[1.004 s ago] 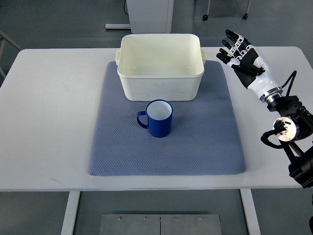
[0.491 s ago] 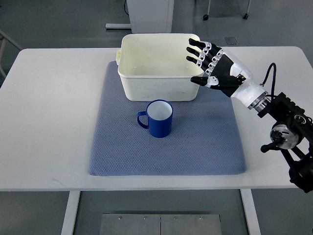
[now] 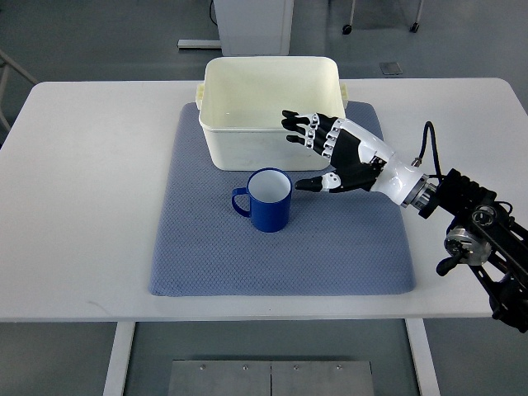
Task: Place cup in box with right hand
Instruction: 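Move the right hand toward the blue mug, fingers open, then close the right hand around the blue mug's body, then lift the mug with the right hand and carry it over the box, then lower the mug into the box and open the right hand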
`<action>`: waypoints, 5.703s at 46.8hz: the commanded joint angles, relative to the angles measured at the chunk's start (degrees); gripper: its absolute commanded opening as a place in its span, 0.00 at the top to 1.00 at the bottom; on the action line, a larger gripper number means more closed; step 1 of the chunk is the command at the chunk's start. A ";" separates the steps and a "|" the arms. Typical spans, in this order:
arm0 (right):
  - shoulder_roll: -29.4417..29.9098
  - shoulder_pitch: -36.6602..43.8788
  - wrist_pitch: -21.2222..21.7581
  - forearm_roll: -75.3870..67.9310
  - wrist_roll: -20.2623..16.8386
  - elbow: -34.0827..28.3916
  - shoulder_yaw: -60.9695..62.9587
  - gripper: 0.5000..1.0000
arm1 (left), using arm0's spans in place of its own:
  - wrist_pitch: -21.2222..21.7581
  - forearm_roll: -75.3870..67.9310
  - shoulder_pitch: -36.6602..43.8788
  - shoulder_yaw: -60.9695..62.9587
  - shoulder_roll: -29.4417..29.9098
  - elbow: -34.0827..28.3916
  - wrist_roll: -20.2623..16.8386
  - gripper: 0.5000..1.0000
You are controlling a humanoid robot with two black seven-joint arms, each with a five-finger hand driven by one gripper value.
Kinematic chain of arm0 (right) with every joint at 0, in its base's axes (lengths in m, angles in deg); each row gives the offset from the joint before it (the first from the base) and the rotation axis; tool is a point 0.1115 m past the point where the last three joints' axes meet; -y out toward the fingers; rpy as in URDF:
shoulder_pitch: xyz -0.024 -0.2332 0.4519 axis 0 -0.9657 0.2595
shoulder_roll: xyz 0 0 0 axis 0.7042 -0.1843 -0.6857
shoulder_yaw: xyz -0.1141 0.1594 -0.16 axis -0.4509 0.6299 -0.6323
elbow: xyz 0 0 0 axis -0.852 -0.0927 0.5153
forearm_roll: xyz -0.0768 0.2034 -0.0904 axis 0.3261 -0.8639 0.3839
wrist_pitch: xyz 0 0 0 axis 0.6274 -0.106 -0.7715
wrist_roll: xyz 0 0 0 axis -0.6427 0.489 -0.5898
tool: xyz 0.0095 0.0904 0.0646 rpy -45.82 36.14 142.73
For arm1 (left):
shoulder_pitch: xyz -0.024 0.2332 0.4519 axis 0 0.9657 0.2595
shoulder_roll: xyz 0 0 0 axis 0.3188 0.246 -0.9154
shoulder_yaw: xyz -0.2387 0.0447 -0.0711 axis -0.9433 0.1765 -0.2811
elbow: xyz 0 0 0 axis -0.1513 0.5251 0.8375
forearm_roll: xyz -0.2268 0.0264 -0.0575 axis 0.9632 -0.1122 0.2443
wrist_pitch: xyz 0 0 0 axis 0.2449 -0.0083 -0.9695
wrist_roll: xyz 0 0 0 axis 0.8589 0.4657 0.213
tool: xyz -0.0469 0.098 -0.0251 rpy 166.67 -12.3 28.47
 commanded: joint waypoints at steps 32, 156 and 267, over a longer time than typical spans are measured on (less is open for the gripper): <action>1.18 -0.01 -11.70 0.42 1.83 2.90 -9.49 0.06 | 0.00 0.00 0.00 0.02 0.00 -0.02 0.00 0.00; -5.49 1.05 -22.16 -2.39 -0.10 -5.79 -13.36 1.00 | 0.00 0.00 0.00 -0.07 0.00 -0.02 0.00 0.00; 10.41 21.26 -33.67 -4.33 -14.25 18.20 -7.73 0.02 | 0.00 0.00 0.00 0.02 0.00 -0.02 0.00 0.00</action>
